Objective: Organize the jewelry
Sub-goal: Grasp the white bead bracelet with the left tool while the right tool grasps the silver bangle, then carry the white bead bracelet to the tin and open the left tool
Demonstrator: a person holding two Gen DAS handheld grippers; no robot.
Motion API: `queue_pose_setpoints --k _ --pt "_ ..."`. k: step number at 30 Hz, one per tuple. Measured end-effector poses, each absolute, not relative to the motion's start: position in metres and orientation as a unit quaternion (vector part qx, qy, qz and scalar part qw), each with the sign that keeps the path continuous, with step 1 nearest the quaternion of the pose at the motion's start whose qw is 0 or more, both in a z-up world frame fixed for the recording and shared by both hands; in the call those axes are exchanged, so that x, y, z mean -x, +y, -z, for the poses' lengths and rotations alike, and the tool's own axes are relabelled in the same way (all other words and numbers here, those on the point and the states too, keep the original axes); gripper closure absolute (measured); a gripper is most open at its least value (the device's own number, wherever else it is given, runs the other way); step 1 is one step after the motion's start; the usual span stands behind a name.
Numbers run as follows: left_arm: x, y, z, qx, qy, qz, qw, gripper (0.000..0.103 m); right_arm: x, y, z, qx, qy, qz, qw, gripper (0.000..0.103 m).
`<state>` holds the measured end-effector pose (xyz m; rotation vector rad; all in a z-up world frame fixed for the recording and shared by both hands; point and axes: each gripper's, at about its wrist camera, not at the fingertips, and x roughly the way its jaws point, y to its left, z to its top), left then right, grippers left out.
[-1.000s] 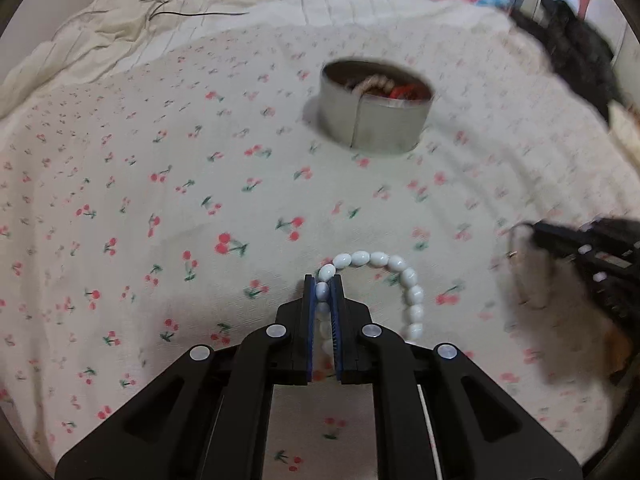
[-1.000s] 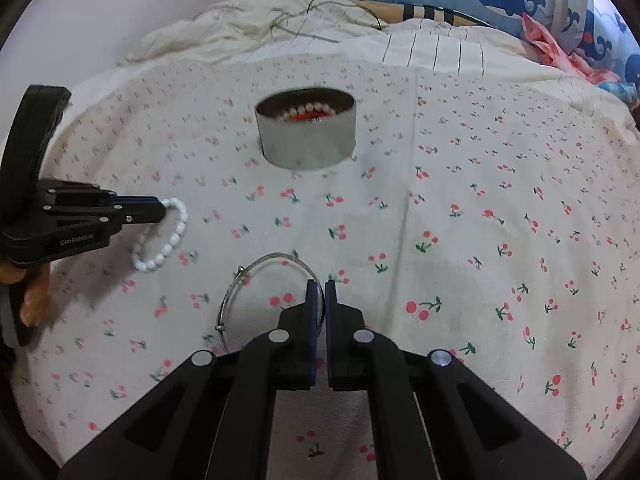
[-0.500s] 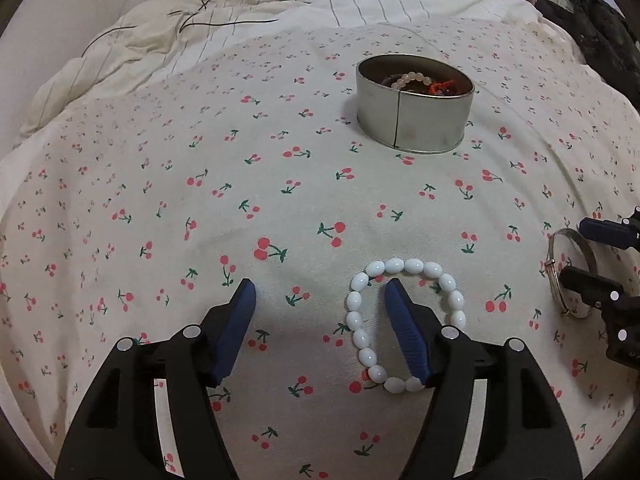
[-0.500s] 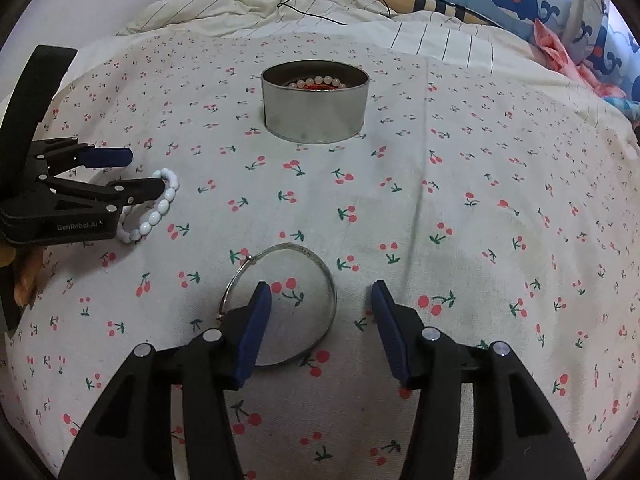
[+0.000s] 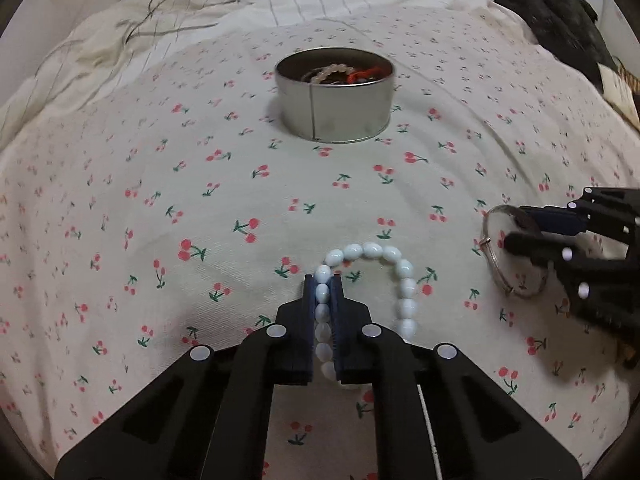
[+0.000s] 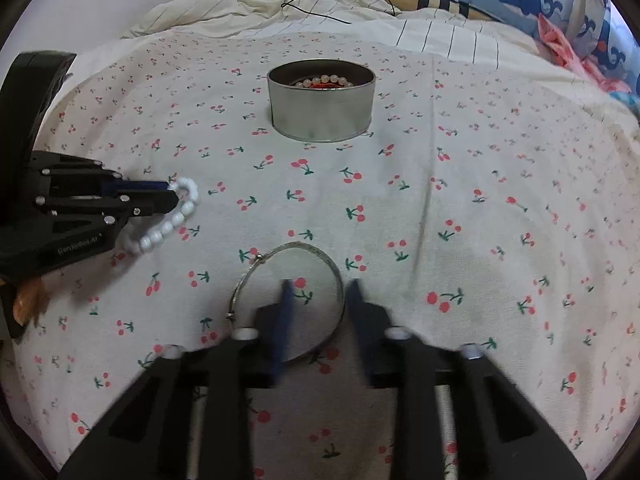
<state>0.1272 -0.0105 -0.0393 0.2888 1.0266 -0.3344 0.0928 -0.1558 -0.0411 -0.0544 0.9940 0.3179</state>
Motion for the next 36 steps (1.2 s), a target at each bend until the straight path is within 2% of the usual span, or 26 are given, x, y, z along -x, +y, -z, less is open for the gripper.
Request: queue_pose_setpoints --k 2,4,11,18,36 --pt "-0.125 -0.01 0.035 -0.125 0.484 0.169 0.849 0.097 -0.094 -0.161 0.04 -0.004 0.477 -0.16 0.864 0.097" --pt "-0.126 -0.007 0.029 -0.106 0.478 0.176 0.854 0.097 -0.096 -0.167 0.038 -0.027 0.476 -0.163 0.864 0.098" --pt "-0.13 0.01 0.008 -0.034 0.461 0.2 0.864 0.097 -0.1 -0.182 0.026 -0.098 0.459 -0.178 0.865 0.098" --pt "-0.133 0.014 -0.013 -0.011 0.442 0.217 0.87 0.097 -0.116 -0.185 0.012 -0.112 0.438 -0.181 0.874 0.098" --pt "-0.174 -0.027 -0.072 -0.029 0.392 0.258 0.882 0.097 -0.129 -0.197 0.005 -0.117 0.426 -0.171 0.881 0.098"
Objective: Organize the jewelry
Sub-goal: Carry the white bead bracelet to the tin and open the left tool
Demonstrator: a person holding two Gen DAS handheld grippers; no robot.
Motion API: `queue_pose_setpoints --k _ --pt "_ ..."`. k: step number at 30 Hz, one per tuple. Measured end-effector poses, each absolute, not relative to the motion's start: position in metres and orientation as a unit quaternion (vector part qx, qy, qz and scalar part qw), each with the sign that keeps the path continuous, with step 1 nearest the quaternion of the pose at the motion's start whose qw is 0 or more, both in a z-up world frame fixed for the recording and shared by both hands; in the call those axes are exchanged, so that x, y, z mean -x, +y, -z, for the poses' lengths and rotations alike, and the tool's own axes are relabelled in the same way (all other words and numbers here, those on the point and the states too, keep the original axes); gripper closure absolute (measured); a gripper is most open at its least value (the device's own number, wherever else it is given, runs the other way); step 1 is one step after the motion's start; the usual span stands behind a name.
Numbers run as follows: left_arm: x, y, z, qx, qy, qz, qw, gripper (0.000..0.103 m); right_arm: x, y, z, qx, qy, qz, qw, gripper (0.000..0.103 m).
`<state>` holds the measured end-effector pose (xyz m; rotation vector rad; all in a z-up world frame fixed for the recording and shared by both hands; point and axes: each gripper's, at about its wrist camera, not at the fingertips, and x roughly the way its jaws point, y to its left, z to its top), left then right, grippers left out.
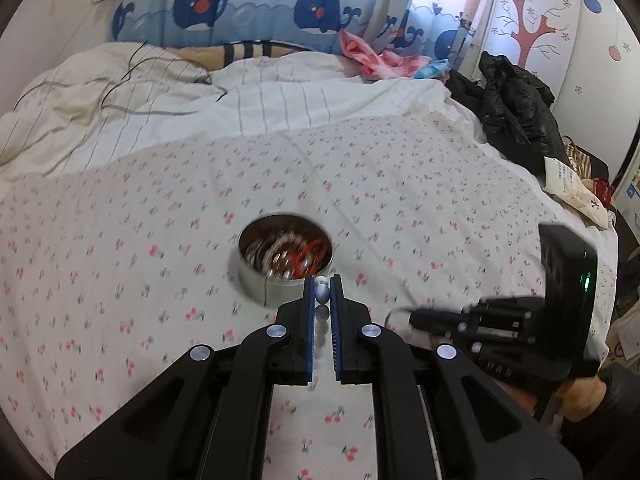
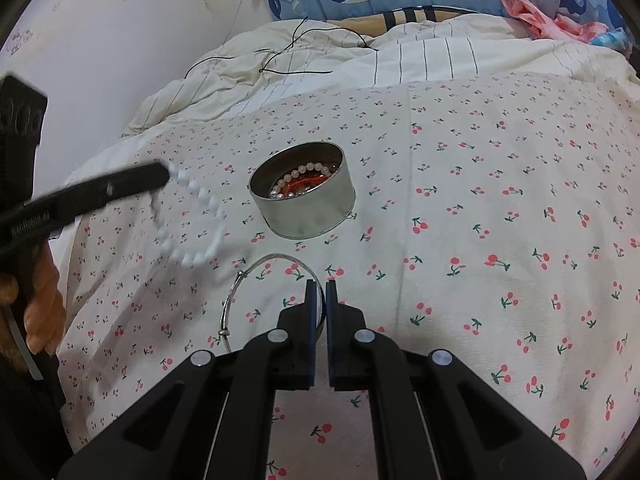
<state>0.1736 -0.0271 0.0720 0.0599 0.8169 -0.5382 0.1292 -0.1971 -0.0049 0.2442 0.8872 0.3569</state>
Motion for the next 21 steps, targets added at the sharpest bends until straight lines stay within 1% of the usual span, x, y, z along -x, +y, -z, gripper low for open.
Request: queue_pose_setpoints --k 8,15,21 --pt "-0.211 -0.052 -0.08 -0.023 0.385 0.268 0.883 0.097 -0.128 -0.197 0.005 -0.118 0.427 -0.171 0.88 0.098" --pt "-0.245 -0.065 -0.064 -0.007 0.402 0.264 0.877 0.097 -0.127 -0.197 0.004 -0.119 0.426 -0.173 0.88 0.098" --pt "-0.263 -0.066 -0.039 0.0 0.427 0.249 0.869 0.096 -0.127 -0.194 0.004 -0.119 0.428 -0.174 0.879 0.098"
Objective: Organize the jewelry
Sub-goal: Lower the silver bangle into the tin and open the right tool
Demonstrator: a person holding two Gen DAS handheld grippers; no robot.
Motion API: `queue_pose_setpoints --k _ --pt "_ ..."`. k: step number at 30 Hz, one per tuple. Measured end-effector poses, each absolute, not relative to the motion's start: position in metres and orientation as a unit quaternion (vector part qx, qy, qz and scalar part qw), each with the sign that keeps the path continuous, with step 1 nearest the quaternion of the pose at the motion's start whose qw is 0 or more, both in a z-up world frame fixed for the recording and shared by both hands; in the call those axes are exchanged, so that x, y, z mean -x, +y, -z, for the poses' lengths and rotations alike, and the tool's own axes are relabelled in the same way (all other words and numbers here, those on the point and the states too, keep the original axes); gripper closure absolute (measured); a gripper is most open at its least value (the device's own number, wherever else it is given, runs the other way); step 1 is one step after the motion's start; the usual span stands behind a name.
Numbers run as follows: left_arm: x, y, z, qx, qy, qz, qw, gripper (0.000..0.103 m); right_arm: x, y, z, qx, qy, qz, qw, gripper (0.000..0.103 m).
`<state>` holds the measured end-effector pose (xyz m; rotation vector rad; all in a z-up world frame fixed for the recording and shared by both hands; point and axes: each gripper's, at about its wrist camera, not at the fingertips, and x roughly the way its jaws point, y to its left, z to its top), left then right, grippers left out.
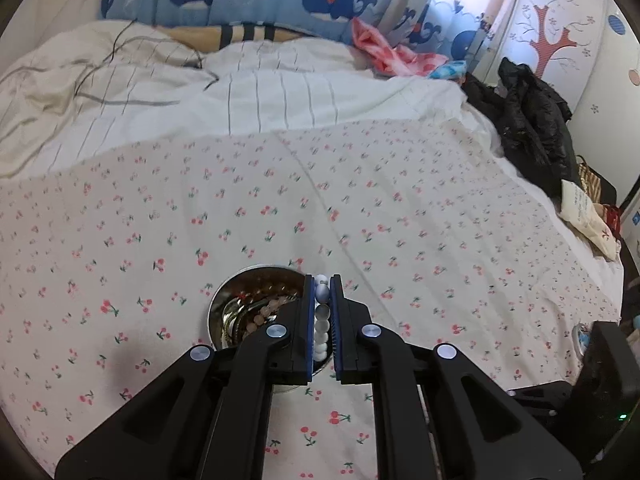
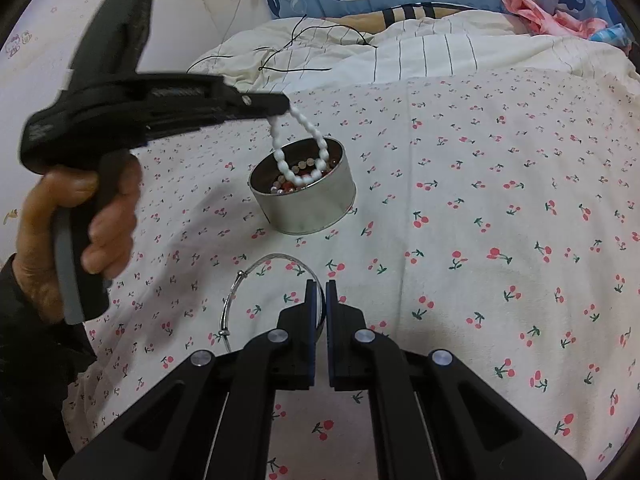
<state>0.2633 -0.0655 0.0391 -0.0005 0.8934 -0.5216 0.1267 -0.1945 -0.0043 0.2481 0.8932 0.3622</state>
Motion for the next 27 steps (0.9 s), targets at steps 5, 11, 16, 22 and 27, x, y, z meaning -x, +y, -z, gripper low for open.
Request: queue_pose_setpoints --k 5,11,16,22,27 --pt "-0.272 -0.063 -0.012 -0.033 0.468 0.206 0.859 0.095 -0.127 -0.196 0.004 -0.118 0.425 -0.166 0.882 0.098" --pt "-0.264 -0.037 -0.015 0.016 0.466 0.191 0.864 0.061 -0.136 -0.199 -0.007 -0.111 0.404 -0.147 0.896 0.098" --pt "-0.246 -0.018 -0.025 0.038 0.455 0.19 0.869 0.06 -0.174 -0.181 -0.017 -0.081 0.393 -0.138 0.905 0.098" --pt "-0.232 0.006 -0.028 0.061 0.445 0.174 0.876 0.054 -0.226 -0.15 -0.018 -0.047 0.396 -0.132 0.907 0.098" --pt "-0.235 0.012 -0.025 0.066 0.448 0.167 0.876 0.053 -0.252 -0.133 -0.008 -0.027 0.409 -0.126 0.903 0.098"
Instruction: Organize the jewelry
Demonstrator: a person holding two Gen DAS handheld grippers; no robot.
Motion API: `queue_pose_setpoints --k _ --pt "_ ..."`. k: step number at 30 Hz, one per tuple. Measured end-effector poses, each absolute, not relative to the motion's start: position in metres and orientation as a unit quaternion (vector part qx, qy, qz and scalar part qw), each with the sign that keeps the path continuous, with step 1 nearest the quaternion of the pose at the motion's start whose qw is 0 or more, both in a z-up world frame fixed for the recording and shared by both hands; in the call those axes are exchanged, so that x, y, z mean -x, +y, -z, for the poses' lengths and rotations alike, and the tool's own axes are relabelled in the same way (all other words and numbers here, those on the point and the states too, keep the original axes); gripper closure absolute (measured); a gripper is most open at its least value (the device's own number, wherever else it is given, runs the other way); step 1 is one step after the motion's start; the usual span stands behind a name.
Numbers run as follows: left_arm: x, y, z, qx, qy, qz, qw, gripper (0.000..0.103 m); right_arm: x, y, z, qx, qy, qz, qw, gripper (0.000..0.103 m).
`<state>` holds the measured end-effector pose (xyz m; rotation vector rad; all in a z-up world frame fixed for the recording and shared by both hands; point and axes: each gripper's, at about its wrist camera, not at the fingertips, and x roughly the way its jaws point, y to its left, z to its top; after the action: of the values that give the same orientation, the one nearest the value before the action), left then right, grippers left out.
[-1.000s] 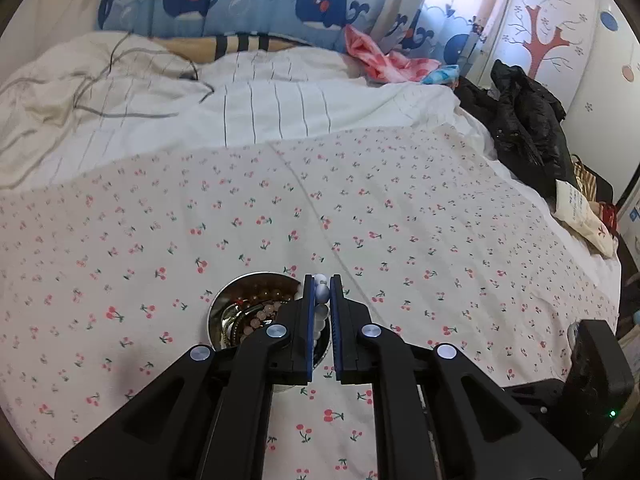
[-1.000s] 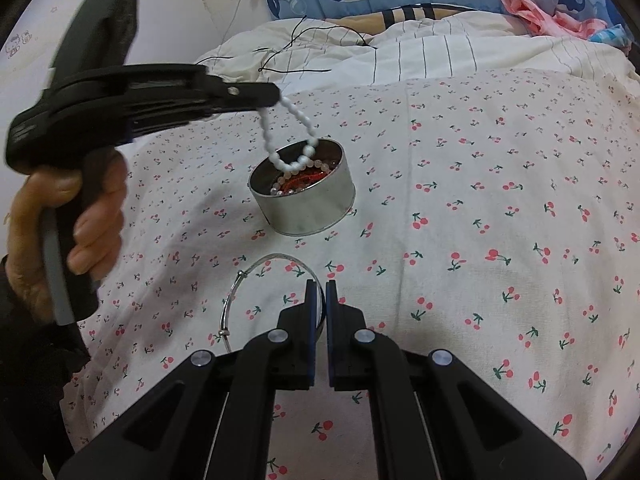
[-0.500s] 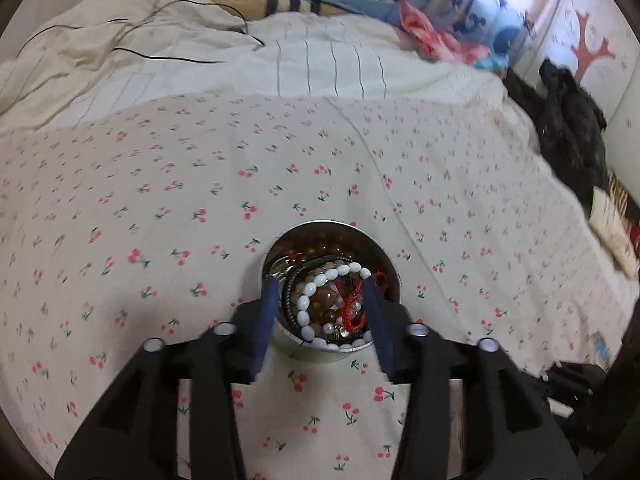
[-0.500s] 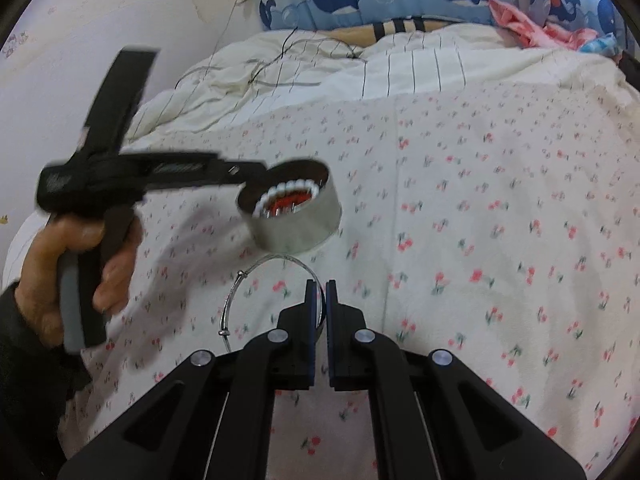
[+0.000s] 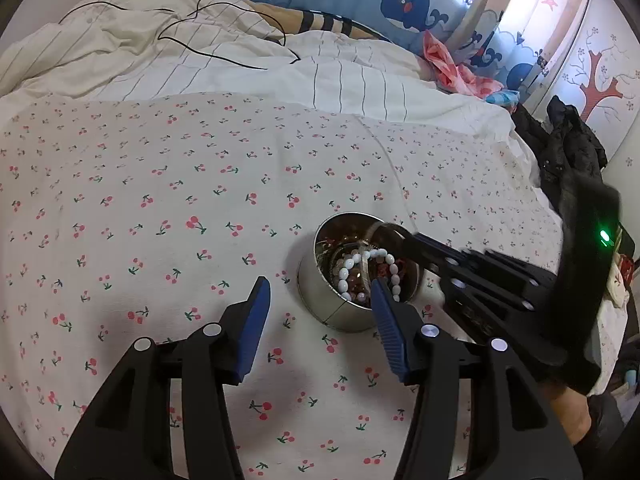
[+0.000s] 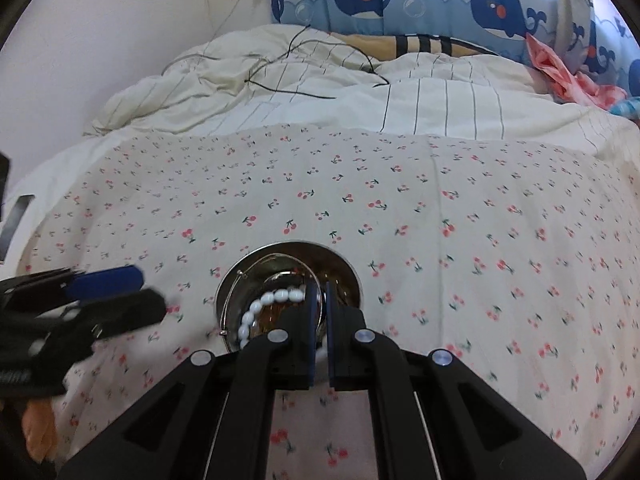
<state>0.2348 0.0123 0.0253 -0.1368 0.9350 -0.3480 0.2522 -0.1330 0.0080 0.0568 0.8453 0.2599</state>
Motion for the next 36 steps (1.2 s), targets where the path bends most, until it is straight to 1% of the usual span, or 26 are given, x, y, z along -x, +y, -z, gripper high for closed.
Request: queue_pose_setpoints --k 2,5,7,8,10,11,12,14,16,17,18,19,21,23,28,30,36 --pt "-0.233 0.011 -0.025 0.058 0.446 0.164 0.878 0.053 -0.259 -0.127 -0.004 -0.018 0.415 -0.122 0.901 0.098" --pt "-0.229 0.007 -0.026 0.045 0.441 0.16 0.882 0.049 -0.264 -0.122 0.002 -0.008 0.43 -0.119 0.895 0.097" --pt "-0.226 0.003 -0.027 0.031 0.436 0.153 0.886 0.042 -0.261 -0.126 0.002 -0.013 0.429 -0.109 0.896 0.095" --pt "-0.223 0.001 -0.027 0.026 0.434 0.149 0.888 0.041 -0.256 -0.132 0.0 -0.024 0.422 -0.104 0.9 0.091" --pt "-0.216 -0.001 -0.027 0.015 0.429 0.144 0.892 0.035 -0.241 -0.142 -0.008 -0.037 0.403 -0.096 0.909 0.073" --pt "-0.211 -0.001 -0.026 0.009 0.427 0.141 0.893 0.034 -0.229 -0.146 -0.013 -0.041 0.391 -0.094 0.915 0.058" --pt "-0.205 -0.002 -0.024 0.001 0.425 0.136 0.895 0.031 -0.22 -0.149 -0.018 -0.044 0.382 -0.096 0.918 0.056" --pt "-0.195 -0.001 -0.022 -0.005 0.422 0.125 0.898 0.027 -0.196 -0.156 -0.026 -0.046 0.368 -0.097 0.923 0.055" --pt "-0.184 0.0 -0.018 -0.006 0.421 0.111 0.9 0.022 -0.162 -0.164 -0.031 -0.047 0.356 -0.084 0.93 0.044" --pt "-0.179 0.0 -0.016 -0.007 0.42 0.104 0.902 0.021 -0.147 -0.167 -0.031 -0.048 0.351 -0.076 0.932 0.034" --pt "-0.173 0.0 -0.015 -0.007 0.419 0.097 0.903 0.02 -0.137 -0.168 -0.031 -0.046 0.35 -0.073 0.933 0.03" --pt "-0.169 0.0 -0.015 -0.007 0.417 0.094 0.904 0.018 -0.125 -0.169 -0.03 -0.044 0.351 -0.069 0.933 0.03" --pt "-0.159 0.001 -0.016 -0.003 0.408 0.083 0.909 0.016 -0.108 -0.17 -0.026 -0.047 0.352 -0.059 0.933 0.024" --pt "-0.153 0.002 -0.018 0.004 0.398 0.072 0.915 0.013 -0.095 -0.17 -0.024 -0.053 0.347 -0.051 0.935 0.021" --pt "-0.147 0.003 -0.024 0.003 0.378 0.055 0.924 0.01 -0.093 -0.162 -0.023 -0.039 0.337 -0.051 0.939 0.018" --pt "-0.146 0.002 -0.024 0.002 0.378 0.052 0.925 0.009 -0.09 -0.159 -0.024 -0.035 0.329 -0.053 0.942 0.015" --pt "-0.144 -0.012 -0.021 -0.019 0.382 0.062 0.922 0.009 -0.09 -0.16 -0.026 -0.033 0.319 -0.047 0.946 0.011"
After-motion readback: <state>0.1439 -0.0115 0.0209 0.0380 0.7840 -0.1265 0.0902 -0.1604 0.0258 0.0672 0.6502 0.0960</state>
